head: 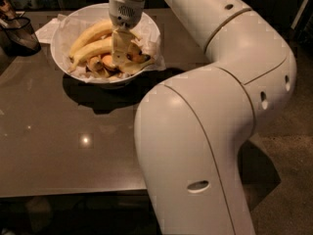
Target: Pick banana from white bowl
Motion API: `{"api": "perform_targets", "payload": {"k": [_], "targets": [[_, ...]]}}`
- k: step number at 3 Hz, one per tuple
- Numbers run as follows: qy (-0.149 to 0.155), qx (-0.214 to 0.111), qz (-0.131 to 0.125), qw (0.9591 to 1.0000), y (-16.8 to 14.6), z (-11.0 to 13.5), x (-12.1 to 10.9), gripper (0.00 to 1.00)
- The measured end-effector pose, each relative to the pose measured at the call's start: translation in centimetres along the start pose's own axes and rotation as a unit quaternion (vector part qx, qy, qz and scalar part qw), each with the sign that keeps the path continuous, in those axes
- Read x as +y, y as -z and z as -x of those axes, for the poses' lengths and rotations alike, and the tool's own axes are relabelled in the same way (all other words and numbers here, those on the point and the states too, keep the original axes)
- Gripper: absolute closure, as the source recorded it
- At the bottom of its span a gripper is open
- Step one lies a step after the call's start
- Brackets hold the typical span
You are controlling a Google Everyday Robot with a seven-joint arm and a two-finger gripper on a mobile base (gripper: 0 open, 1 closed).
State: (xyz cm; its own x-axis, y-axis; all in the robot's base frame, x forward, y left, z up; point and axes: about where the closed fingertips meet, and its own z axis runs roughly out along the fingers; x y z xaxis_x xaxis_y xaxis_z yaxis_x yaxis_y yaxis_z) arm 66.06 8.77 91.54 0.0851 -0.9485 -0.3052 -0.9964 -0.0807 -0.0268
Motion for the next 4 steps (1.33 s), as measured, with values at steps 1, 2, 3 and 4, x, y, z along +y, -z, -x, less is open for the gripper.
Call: {"api": "perform_targets", "payload": {"k": [1, 2, 3, 4], "targets": [[0.000, 0.000, 0.000, 1.0000, 0.00, -0.01, 0.01, 0.68], [0.000, 0.000, 0.000, 1.0000, 0.00, -0.01, 0.01, 0.91], [0.000, 0.000, 0.000, 1.0000, 0.00, -0.01, 0.01, 1.00], [0.006, -0.021, -0.016, 0.9996, 0.61, 0.64, -0.43, 1.00]]}}
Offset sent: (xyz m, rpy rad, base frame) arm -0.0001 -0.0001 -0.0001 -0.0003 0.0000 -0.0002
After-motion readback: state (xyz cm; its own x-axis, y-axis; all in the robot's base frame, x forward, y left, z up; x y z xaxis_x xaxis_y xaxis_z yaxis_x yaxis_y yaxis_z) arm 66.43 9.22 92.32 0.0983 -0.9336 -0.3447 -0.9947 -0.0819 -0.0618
